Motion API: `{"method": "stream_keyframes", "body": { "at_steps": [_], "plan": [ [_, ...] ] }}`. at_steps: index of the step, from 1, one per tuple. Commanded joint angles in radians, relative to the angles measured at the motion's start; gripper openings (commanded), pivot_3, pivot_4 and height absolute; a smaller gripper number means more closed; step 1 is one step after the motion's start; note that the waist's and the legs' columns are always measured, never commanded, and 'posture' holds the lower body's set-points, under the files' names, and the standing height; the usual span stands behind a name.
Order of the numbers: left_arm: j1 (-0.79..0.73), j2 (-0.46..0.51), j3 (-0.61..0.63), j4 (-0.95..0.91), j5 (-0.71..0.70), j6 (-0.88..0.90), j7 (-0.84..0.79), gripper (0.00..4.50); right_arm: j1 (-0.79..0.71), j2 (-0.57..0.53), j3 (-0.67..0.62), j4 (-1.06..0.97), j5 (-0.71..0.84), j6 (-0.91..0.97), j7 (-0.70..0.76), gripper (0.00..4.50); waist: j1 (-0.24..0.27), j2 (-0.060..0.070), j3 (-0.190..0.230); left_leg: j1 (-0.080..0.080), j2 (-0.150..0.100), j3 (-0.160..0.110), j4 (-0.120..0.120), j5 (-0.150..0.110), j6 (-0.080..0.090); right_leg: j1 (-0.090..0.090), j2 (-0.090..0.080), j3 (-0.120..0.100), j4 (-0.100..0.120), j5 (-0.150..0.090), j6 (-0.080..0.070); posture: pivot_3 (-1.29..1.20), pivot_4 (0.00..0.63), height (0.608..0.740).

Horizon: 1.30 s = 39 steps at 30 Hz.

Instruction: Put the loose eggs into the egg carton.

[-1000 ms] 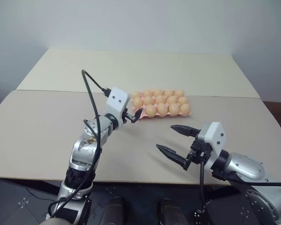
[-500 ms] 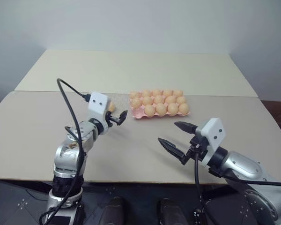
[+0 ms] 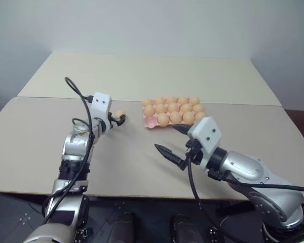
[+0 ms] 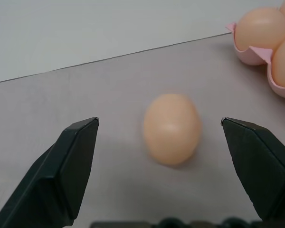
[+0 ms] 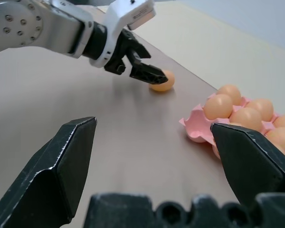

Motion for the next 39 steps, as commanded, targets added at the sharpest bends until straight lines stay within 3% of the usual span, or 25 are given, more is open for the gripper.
{"method": "stream_keyframes", "body": {
  "at_steps": [1, 8, 11, 17, 19, 24, 27, 31, 39],
  "plan": [
    [-0.07, -0.001, -0.035, 0.118, 0.028, -0.086, -0.029, 4.48, -0.032, 0.01, -0.001, -0.026, -0.009, 0.009, -0.005, 4.5, 0.0, 0.0, 0.0, 0.0, 0.0, 0.0, 0.0, 0.0, 0.0, 0.0, 0.0, 0.0, 0.0, 0.0, 0.0, 0.0, 0.15, 0.74],
    [-0.174, -0.02, -0.053, 0.36, 0.039, -0.204, -0.06, 4.48, -0.052, 0.017, 0.005, -0.02, -0.02, 0.011, 0.002, 4.5, -0.001, 0.0, 0.0, -0.002, 0.0, 0.0, 0.0, 0.0, 0.0, -0.002, 0.0, -0.001, 0.0, 0.0, 0.0, 0.0, 0.15, 0.74],
    [-0.189, -0.026, -0.054, 0.401, 0.047, -0.237, -0.06, 3.91, -0.051, 0.019, 0.001, -0.018, -0.026, 0.009, 0.005, 4.5, -0.001, 0.0, 0.0, -0.003, 0.0, 0.0, 0.0, 0.0, 0.0, -0.002, 0.0, -0.001, 0.0, 0.0, 0.0, 0.0, 0.15, 0.74],
    [-0.164, -0.028, -0.052, 0.365, 0.05, -0.245, -0.068, 1.99, -0.04, 0.019, -0.006, -0.017, -0.036, 0.002, 0.011, 4.5, -0.002, 0.0, 0.0, -0.003, 0.0, 0.0, 0.0, 0.0, 0.0, -0.003, 0.0, -0.001, 0.001, 0.0, 0.0, 0.0, 0.15, 0.74],
    [-0.131, -0.018, -0.05, 0.275, 0.052, -0.241, -0.065, 1.73, -0.032, 0.011, -0.026, -0.021, -0.029, 0.001, 0.021, 4.5, -0.003, 0.0, 0.0, -0.003, 0.0, 0.0, 0.0, 0.0, 0.0, -0.003, 0.0, -0.001, 0.001, 0.0, 0.0, 0.0, 0.15, 0.74],
    [-0.042, -0.01, -0.103, -0.074, 0.043, -0.185, -0.123, 1.72, 0.011, -0.04, -0.147, -0.047, 0.052, 0.042, 0.07, 4.5, -0.004, 0.0, 0.0, -0.005, 0.0, 0.0, 0.0, 0.0, 0.0, -0.004, 0.0, 0.0, 0.001, 0.0, 0.0, 0.0, 0.15, 0.74],
    [-0.031, -0.03, -0.142, -0.168, 0.025, -0.141, -0.166, 1.72, 0.027, -0.096, -0.202, -0.065, 0.118, 0.099, 0.1, 4.5, 0.003, 0.0, 0.0, -0.005, 0.0, 0.0, 0.001, 0.0, 0.0, -0.003, -0.001, -0.001, 0.001, 0.001, 0.0, 0.0, 0.15, 0.74],
    [-0.044, -0.064, -0.199, -0.153, 0.039, -0.14, -0.199, 1.72, 0.028, -0.147, -0.226, -0.077, 0.171, 0.146, 0.113, 4.5, 0.001, 0.0, 0.0, -0.002, 0.0, 0.0, 0.001, 0.0, 0.0, -0.001, 0.0, -0.001, 0.001, 0.001, 0.0, 0.0, 0.15, 0.74],
    [-0.06, -0.08, -0.237, -0.067, 0.071, -0.175, -0.202, 1.68, 0.026, -0.137, -0.196, -0.099, 0.172, 0.15, 0.056, 4.5, -0.013, 0.0, 0.0, -0.003, 0.0, -0.001, 0.001, 0.0, 0.0, -0.002, 0.0, 0.0, 0.001, 0.001, 0.0, 0.0, 0.15, 0.74]
  ]
}}
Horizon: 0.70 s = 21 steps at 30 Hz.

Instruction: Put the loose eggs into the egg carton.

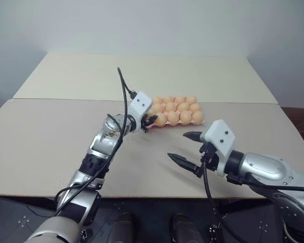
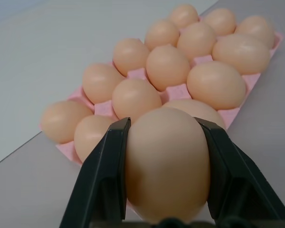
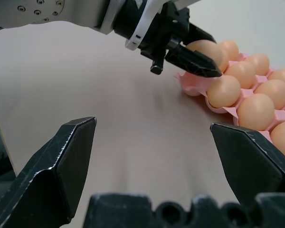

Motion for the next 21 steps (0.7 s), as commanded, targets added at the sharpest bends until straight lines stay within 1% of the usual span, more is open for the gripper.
{"method": "stream_keyframes", "body": {
  "at_steps": [1, 8, 16, 18, 21],
  "plan": [
    [-0.031, 0.0, 0.009, 0.015, 0.015, -0.035, 0.003, 1.67, -0.01, 0.005, 0.002, -0.041, -0.004, -0.006, -0.025, 4.5, 0.001, 0.0, 0.0, 0.0, 0.0, 0.0, 0.0, 0.0, 0.0, 0.0, 0.0, 0.0, 0.0, 0.0, 0.0, 0.0, 0.15, 0.74],
    [-0.05, -0.007, -0.008, 0.085, 0.044, -0.078, -0.002, 1.67, -0.038, 0.025, 0.029, -0.033, -0.025, -0.01, -0.065, 4.5, 0.002, 0.0, 0.0, 0.0, 0.0, 0.0, 0.0, 0.0, 0.0, 0.0, 0.0, 0.0, 0.0, 0.0, 0.0, 0.0, 0.15, 0.74],
    [-0.056, -0.021, 0.006, 0.102, 0.036, -0.073, -0.018, 1.67, -0.048, 0.028, 0.038, -0.023, -0.035, -0.021, -0.079, 4.5, 0.002, 0.0, 0.0, -0.001, 0.0, 0.0, 0.0, 0.0, 0.0, 0.0, 0.0, 0.0, 0.0, 0.0, 0.0, 0.0, 0.15, 0.74],
    [-0.056, -0.029, 0.015, 0.105, 0.027, -0.073, -0.021, 2.37, -0.051, 0.034, 0.037, -0.022, -0.038, -0.023, -0.082, 4.5, 0.002, 0.0, 0.0, -0.001, 0.0, 0.0, 0.0, 0.0, 0.0, 0.0, 0.0, 0.0, 0.0, 0.0, 0.0, 0.0, 0.15, 0.74],
    [-0.052, -0.031, 0.019, 0.095, 0.024, -0.08, -0.028, 3.17, -0.053, 0.042, 0.03, -0.022, -0.034, -0.017, -0.08, 4.5, 0.002, 0.0, 0.0, -0.001, 0.0, 0.0, 0.0, 0.0, 0.0, 0.0, 0.0, 0.0, 0.0, 0.0, 0.0, 0.0, 0.15, 0.74]
  ]
}}
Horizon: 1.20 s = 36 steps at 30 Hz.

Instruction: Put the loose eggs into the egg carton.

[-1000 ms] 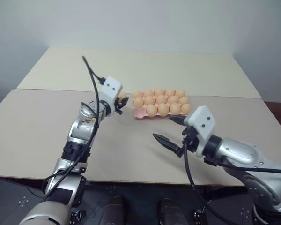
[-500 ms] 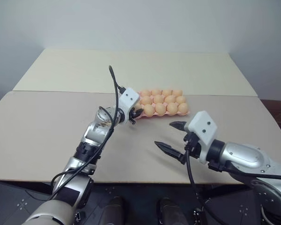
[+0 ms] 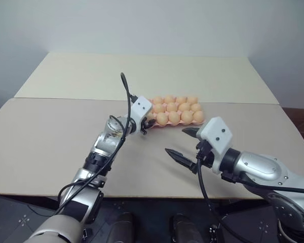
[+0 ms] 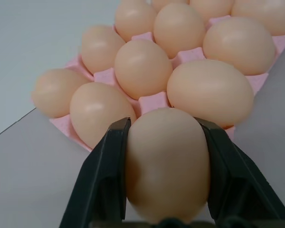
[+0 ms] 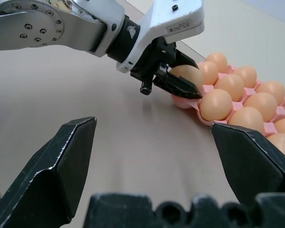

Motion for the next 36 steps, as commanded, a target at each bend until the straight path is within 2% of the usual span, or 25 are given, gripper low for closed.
{"method": "stream_keyframes", "body": {
  "at_steps": [1, 4, 10, 15, 18, 21, 23, 26, 31, 34, 36],
  "plan": [
    [-0.028, -0.001, 0.015, -0.032, -0.006, -0.016, -0.009, 3.49, -0.017, 0.015, -0.022, -0.017, 0.012, -0.013, -0.005, 4.5, 0.0, 0.0, 0.0, 0.0, 0.0, 0.0, 0.0, 0.0, 0.0, 0.0, 0.0, 0.0, 0.0, 0.0, 0.0, 0.0, 0.15, 0.74],
    [-0.023, 0.011, 0.023, -0.074, -0.003, 0.003, -0.005, 4.48, -0.012, 0.023, -0.04, -0.018, 0.034, -0.005, 0.0, 4.5, 0.0, 0.0, 0.0, 0.0, 0.0, 0.0, 0.0, 0.0, 0.0, 0.0, 0.0, 0.0, 0.0, 0.0, 0.0, 0.0, 0.15, 0.74],
    [0.0, 0.048, 0.072, -0.217, -0.017, 0.058, 0.015, 4.5, 0.012, 0.027, -0.073, -0.009, 0.07, 0.0, -0.008, 4.5, -0.001, 0.0, 0.0, 0.0, 0.0, 0.0, 0.0, 0.0, 0.0, 0.0, 0.0, 0.0, 0.0, 0.0, 0.0, 0.0, 0.15, 0.74],
    [0.053, 0.047, 0.173, -0.395, -0.064, 0.132, 0.068, 4.5, 0.041, 0.018, -0.072, 0.002, 0.039, -0.035, -0.01, 4.5, -0.002, 0.0, 0.0, 0.0, 0.0, 0.0, 0.0, 0.0, 0.0, 0.0, 0.0, 0.0, 0.0, 0.0, 0.0, 0.0, 0.15, 0.74],
    [0.166, 0.008, 0.273, -0.556, -0.106, 0.162, 0.151, 4.5, 0.124, 0.018, -0.021, 0.018, -0.101, -0.172, -0.008, 4.5, -0.002, 0.0, 0.0, 0.0, 0.0, 0.0, 0.0, 0.0, 0.0, 0.0, 0.0, 0.0, 0.0, 0.0, 0.0, 0.0, 0.15, 0.74],
    [0.332, -0.04, 0.345, -0.738, -0.161, 0.214, 0.203, 4.5, 0.248, 0.086, 0.016, 0.067, -0.255, -0.429, 0.007, 4.5, -0.004, 0.0, 0.0, 0.0, 0.001, 0.0, 0.0, 0.0, 0.0, 0.0, 0.0, 0.001, 0.0, 0.0, 0.0, 0.0, 0.15, 0.74],
    [0.482, -0.047, 0.374, -0.864, -0.207, 0.2, 0.186, 4.5, 0.345, 0.145, 0.046, 0.149, -0.398, -0.659, -0.007, 4.5, -0.008, 0.0, 0.0, 0.0, 0.0, 0.0, 0.0, 0.0, 0.0, 0.0, 0.0, 0.001, 0.001, 0.0, 0.0, 0.0, 0.15, 0.74],
    [0.655, -0.057, 0.381, -0.957, -0.195, 0.14, 0.216, 4.5, 0.441, 0.239, 0.05, 0.271, -0.51, -0.906, -0.025, 4.5, -0.01, -0.001, -0.001, 0.004, 0.001, 0.0, -0.001, 0.0, 0.0, 0.002, 0.0, 0.002, 0.0, 0.0, 0.0, 0.0, 0.15, 0.74],
    [0.845, -0.175, 0.401, -1.006, -0.152, 0.036, 0.363, 4.5, 0.526, 0.333, 0.004, 0.429, -0.554, -1.135, -0.014, 4.5, -0.005, -0.001, -0.003, 0.008, 0.002, 0.002, -0.001, 0.001, 0.0, 0.006, 0.0, 0.002, -0.002, 0.0, 0.0, 0.0, 0.15, 0.74],
    [0.96, -0.228, 0.375, -0.999, -0.09, -0.072, 0.433, 4.5, 0.553, 0.389, -0.016, 0.484, -0.553, -1.194, -0.029, 4.5, -0.008, -0.002, -0.003, 0.008, 0.002, 0.002, -0.001, 0.0, 0.0, 0.005, -0.001, 0.004, -0.002, 0.001, -0.001, 0.0, 0.15, 0.74],
    [1.038, -0.241, 0.355, -1.003, -0.094, -0.137, 0.421, 4.5, 0.563, 0.432, -0.033, 0.511, -0.546, -1.177, -0.061, 4.5, -0.008, -0.002, -0.003, 0.007, 0.002, 0.002, -0.002, 0.0, 0.0, 0.004, -0.001, 0.004, -0.002, 0.0, -0.002, 0.0, 0.15, 0.74]
  ]
}}
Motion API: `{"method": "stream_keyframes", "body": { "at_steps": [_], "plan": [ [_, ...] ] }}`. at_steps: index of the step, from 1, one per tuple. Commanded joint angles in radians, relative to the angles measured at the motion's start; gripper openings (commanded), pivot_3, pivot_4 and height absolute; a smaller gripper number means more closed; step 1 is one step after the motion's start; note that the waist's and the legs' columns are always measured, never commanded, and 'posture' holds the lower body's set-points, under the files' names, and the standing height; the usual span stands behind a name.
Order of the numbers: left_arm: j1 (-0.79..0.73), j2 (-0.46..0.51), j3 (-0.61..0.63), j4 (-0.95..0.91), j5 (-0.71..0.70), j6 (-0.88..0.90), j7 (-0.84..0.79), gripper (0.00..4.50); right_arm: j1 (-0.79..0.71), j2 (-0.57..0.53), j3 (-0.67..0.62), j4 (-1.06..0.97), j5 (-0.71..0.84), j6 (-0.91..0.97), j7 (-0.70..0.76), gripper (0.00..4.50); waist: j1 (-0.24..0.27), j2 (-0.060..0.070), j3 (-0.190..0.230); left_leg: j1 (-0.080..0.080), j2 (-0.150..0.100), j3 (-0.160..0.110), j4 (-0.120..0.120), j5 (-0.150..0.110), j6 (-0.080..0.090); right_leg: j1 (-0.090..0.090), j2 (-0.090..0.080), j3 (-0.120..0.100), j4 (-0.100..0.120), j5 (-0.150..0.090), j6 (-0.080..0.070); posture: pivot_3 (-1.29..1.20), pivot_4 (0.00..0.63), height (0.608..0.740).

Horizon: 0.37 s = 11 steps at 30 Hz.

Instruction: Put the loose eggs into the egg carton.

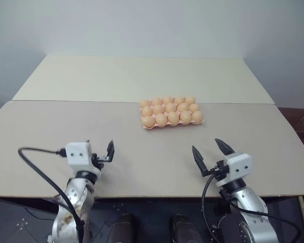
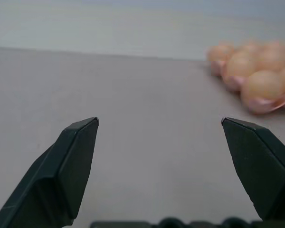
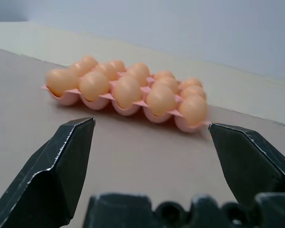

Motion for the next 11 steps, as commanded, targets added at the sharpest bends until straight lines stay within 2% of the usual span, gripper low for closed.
{"method": "stream_keyframes", "body": {
  "at_steps": [1, 4, 11],
  "plan": [
    [0.09, -0.01, -0.031, -0.043, -0.006, -0.129, -0.011, 4.5, -0.001, 0.06, -0.042, 0.02, -0.003, -0.03, -0.06, 4.5, -0.001, 0.0, 0.0, 0.0, 0.0, 0.001, 0.0, 0.0, 0.0, 0.0, 0.0, 0.0, 0.0, 0.0, 0.0, 0.0, 0.15, 0.74],
    [0.141, 0.002, -0.042, -0.023, -0.015, -0.2, -0.034, 4.5, -0.026, 0.101, -0.048, 0.042, -0.025, -0.028, -0.095, 4.5, -0.001, 0.0, 0.0, 0.0, 0.001, 0.001, 0.0, 0.0, 0.0, -0.001, 0.0, 0.0, 0.0, -0.004, -0.007, 0.0, 0.15, 0.74],
    [0.139, 0.019, -0.052, -0.009, 0.01, -0.271, -0.006, 4.5, -0.068, 0.102, -0.059, 0.108, -0.051, -0.06, -0.084, 4.5, 0.0, 0.001, 0.0, 0.0, 0.0, 0.001, 0.0, 0.0, 0.0, 0.0, 0.0, 0.0, 0.0, -0.004, -0.007, 0.0, 0.15, 0.74]
  ]
}}
